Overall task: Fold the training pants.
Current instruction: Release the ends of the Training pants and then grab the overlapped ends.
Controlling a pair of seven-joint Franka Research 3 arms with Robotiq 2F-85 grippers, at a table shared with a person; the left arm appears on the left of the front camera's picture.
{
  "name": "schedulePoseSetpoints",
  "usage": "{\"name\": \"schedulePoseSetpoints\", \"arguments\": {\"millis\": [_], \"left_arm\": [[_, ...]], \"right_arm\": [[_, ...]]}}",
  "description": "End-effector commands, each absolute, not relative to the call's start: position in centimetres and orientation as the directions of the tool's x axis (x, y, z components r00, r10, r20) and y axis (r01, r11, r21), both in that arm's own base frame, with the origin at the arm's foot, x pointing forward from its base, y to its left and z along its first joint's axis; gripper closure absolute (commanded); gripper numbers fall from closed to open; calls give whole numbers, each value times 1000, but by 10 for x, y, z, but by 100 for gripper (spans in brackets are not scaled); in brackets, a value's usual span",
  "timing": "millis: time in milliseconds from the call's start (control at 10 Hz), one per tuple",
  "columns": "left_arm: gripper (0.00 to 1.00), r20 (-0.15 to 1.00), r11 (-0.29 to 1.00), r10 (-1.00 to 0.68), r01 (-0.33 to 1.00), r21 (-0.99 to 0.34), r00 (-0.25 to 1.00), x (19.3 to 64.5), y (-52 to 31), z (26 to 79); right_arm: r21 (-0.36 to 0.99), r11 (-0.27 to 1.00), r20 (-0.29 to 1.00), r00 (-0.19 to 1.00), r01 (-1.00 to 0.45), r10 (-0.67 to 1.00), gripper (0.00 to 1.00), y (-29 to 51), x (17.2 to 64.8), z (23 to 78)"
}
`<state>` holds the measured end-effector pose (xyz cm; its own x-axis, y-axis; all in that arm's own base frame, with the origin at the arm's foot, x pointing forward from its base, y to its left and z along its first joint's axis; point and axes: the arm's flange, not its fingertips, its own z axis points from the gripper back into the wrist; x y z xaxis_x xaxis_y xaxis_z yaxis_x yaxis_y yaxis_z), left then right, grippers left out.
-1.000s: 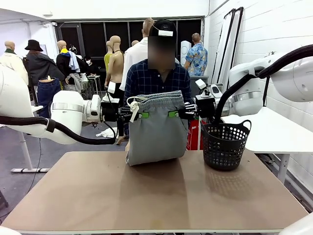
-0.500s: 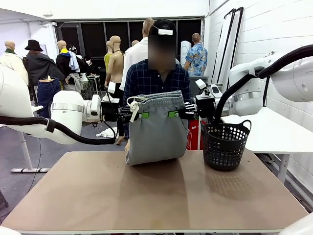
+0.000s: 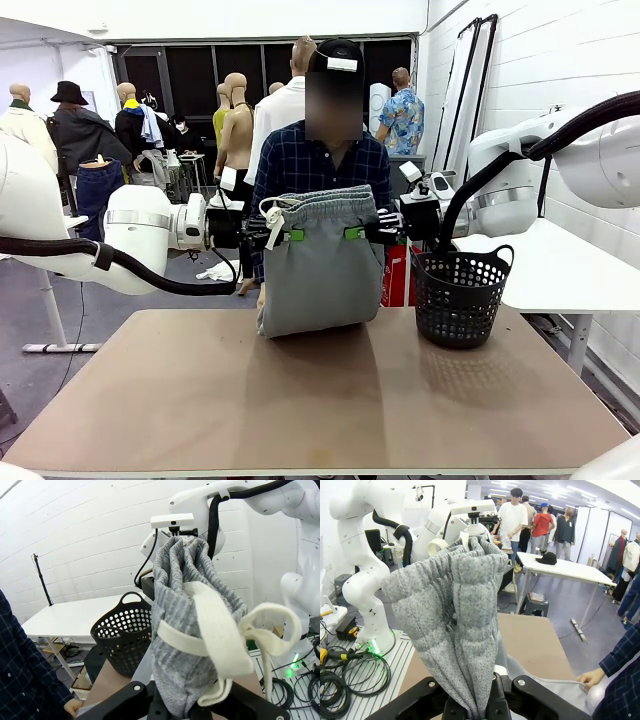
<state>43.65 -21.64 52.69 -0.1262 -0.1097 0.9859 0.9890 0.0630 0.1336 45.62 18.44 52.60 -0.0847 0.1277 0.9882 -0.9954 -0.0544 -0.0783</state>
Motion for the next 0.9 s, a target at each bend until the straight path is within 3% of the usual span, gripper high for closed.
{"name": "schedulePoseSetpoints", "arguments": {"millis": [0, 800], "left_arm": [[100, 986, 78, -85, 985, 151, -144, 433, -215, 527], [100, 986, 78, -85, 985, 151, -144, 433, -215, 527]], "right_arm": [[-79, -60, 989, -86, -995, 124, 100, 185, 455, 528], [-79, -60, 989, -86, -995, 124, 100, 185, 455, 528]]}}
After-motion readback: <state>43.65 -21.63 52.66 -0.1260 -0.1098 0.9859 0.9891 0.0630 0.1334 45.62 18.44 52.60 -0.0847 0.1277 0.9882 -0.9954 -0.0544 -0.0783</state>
